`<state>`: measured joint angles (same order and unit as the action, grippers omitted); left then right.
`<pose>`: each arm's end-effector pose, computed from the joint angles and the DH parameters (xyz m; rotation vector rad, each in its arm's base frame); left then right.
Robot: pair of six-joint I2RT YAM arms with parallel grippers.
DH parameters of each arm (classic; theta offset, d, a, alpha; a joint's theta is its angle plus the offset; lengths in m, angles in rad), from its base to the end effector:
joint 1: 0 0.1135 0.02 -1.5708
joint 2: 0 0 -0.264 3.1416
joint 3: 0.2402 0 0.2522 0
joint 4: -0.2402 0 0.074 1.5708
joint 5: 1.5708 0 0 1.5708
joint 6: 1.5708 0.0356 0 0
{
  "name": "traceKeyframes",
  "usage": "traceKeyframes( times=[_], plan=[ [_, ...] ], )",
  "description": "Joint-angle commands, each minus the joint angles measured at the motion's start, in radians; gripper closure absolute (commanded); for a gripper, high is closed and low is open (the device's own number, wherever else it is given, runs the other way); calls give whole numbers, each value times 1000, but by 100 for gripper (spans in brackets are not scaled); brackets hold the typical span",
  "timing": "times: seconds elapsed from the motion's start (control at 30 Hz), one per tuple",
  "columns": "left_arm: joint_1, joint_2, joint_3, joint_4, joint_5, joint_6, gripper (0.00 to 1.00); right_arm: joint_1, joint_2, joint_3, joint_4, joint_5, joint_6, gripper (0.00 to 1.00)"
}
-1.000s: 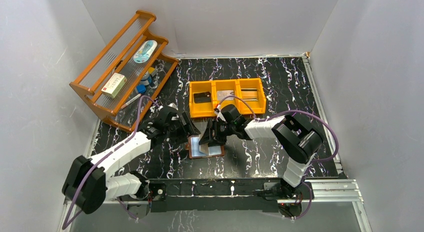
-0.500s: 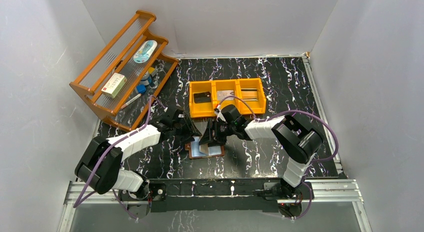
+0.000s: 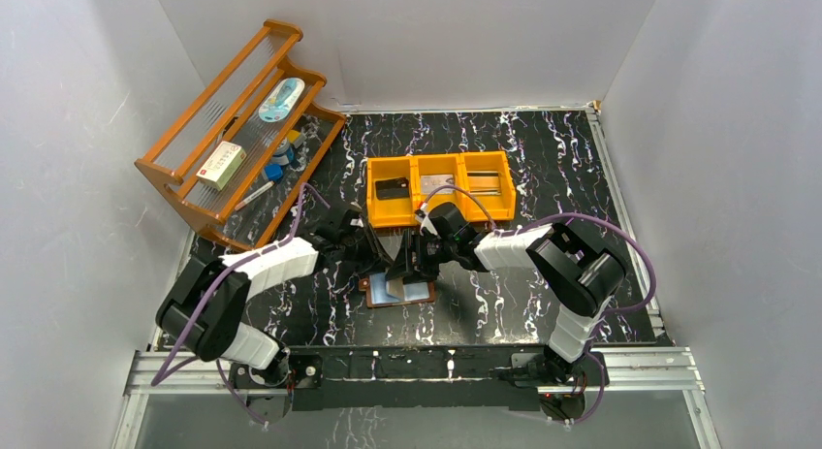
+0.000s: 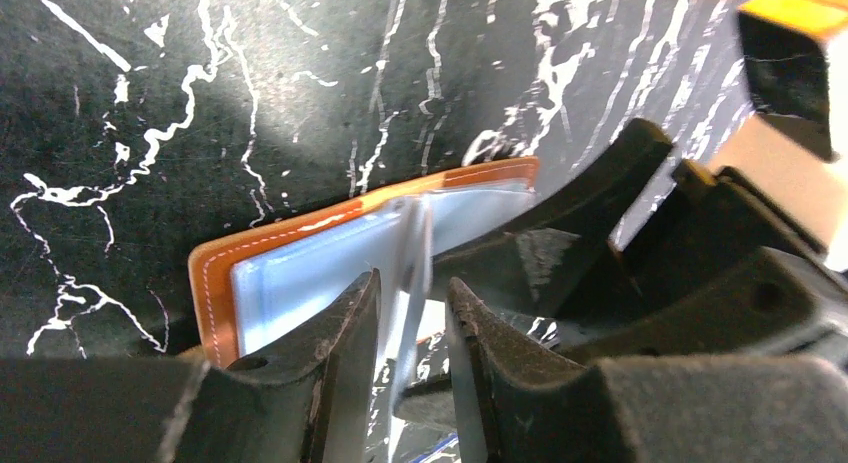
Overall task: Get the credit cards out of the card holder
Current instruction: Remove the credit card from the card holder.
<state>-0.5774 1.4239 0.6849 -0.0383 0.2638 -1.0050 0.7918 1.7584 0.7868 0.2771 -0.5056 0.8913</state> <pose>0.2296 -0.1607 0.1780 -0.4072 2.5511 -1.0092 0.2250 0.2524 0.1371 -0.1839 2.5969 1.3478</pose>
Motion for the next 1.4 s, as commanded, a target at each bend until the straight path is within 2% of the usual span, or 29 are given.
traceKeyframes(
  times=[0.0,0.23,0.43,0.6,0.73,0.9,0.97,1.03,1.1,1.17,1.3,1.37],
  plan=[
    [4,34,27,0,61,25,72,4,1,-8,16,-18,-2,43],
    [3,42,23,45,109,25,75,3,-11,12,-2,-29,-2,33],
    [1,60,31,107,226,46,74,3,-93,65,-107,-5,-35,24],
    [-2,83,42,117,292,60,69,2,-145,100,-269,97,-62,17],
    [-21,107,54,134,312,60,66,3,-226,84,-367,191,-74,17],
    [-47,164,90,162,344,66,62,3,-364,40,-448,294,-82,22],
    [-47,137,98,87,256,86,61,3,-398,32,-468,337,-83,26],
    [-43,74,107,-6,142,109,54,3,-417,28,-476,364,-82,36],
    [-36,37,128,-101,59,133,53,2,-420,26,-470,371,-77,41],
    [-30,14,134,-156,9,144,52,3,-405,21,-446,355,-74,50],
    [-23,-2,96,-136,17,130,51,3,-334,32,-423,307,-70,65],
    [-24,4,70,-67,92,119,52,3,-302,40,-422,295,-66,67]
  ],
)
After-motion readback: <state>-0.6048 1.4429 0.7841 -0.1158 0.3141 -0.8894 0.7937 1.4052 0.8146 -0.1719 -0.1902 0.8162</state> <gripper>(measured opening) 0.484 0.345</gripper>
